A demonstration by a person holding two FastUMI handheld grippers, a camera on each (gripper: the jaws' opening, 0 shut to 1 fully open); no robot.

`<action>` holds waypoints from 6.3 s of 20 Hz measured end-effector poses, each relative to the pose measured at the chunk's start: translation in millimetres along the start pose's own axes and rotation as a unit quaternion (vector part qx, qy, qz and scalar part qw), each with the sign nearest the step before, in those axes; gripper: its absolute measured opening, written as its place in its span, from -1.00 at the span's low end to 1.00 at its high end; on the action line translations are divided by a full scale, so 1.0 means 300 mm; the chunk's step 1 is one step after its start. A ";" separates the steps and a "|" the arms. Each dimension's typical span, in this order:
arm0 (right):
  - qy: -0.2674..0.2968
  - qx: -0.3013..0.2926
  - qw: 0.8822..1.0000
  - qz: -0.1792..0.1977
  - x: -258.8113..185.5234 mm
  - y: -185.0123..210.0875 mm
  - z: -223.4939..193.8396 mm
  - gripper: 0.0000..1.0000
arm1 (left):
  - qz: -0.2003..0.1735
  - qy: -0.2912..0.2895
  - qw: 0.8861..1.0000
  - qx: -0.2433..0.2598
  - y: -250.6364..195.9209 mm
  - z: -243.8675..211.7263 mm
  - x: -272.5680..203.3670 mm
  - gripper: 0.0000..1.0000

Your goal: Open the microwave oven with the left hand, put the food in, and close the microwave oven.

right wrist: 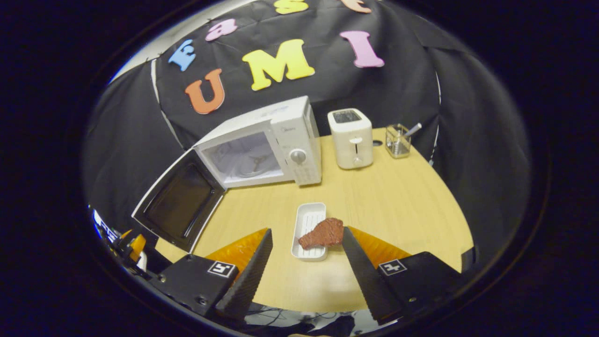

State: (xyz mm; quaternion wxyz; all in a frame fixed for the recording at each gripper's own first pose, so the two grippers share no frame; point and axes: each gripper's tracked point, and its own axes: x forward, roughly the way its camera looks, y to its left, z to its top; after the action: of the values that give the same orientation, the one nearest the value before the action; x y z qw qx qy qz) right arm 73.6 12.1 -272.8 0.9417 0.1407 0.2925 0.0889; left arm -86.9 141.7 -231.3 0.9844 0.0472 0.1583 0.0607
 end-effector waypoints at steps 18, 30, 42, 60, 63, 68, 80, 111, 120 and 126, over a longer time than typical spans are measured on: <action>0.206 0.126 0.952 0.190 0.323 -0.139 -0.049 -0.66 | 0.079 0.040 0.996 -0.030 -0.357 0.204 0.033 0.89; 0.066 0.124 0.948 0.284 0.150 0.227 0.311 -0.74 | 0.044 0.029 0.998 -0.017 -0.387 0.294 -0.003 0.89; -0.190 0.309 0.918 0.160 0.626 0.603 0.455 -0.74 | -0.127 -0.012 0.989 0.080 -0.378 0.284 0.055 0.89; -0.236 0.189 0.952 -0.043 1.213 0.700 0.413 -0.46 | -0.134 0.019 0.991 0.012 -0.264 0.045 0.101 0.89; -0.245 0.110 0.960 -0.083 1.213 0.665 0.425 -0.10 | -0.131 0.013 0.991 0.021 -0.248 0.069 0.111 0.89; -0.248 0.082 0.960 -0.096 1.158 0.653 0.433 0.60 | -0.134 0.016 0.991 0.021 -0.263 0.070 0.114 0.89; -0.269 -0.044 0.959 -0.077 0.428 0.649 0.610 0.97 | -0.116 -0.039 0.992 -0.003 -0.192 0.305 0.084 0.90; -0.235 -0.072 0.961 -0.127 -0.548 0.349 0.422 0.98 | -0.044 -0.080 0.995 -0.028 0.152 0.196 0.242 -1.00; -0.216 -0.063 0.965 -0.133 -0.555 0.314 0.382 0.98 | -0.048 -0.059 0.997 -0.029 0.121 0.135 0.263 -1.00; -0.213 -0.048 0.966 -0.140 -0.569 0.263 0.359 0.98 | -0.074 -0.058 0.995 -0.022 0.036 0.147 0.257 -1.00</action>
State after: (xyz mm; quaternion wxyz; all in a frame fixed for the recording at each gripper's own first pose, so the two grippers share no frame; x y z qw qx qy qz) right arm -10.0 21.0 -73.1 0.9909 0.0685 0.0975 -0.0617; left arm -1.6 159.5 -212.1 0.9945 0.0168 0.1028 -0.0118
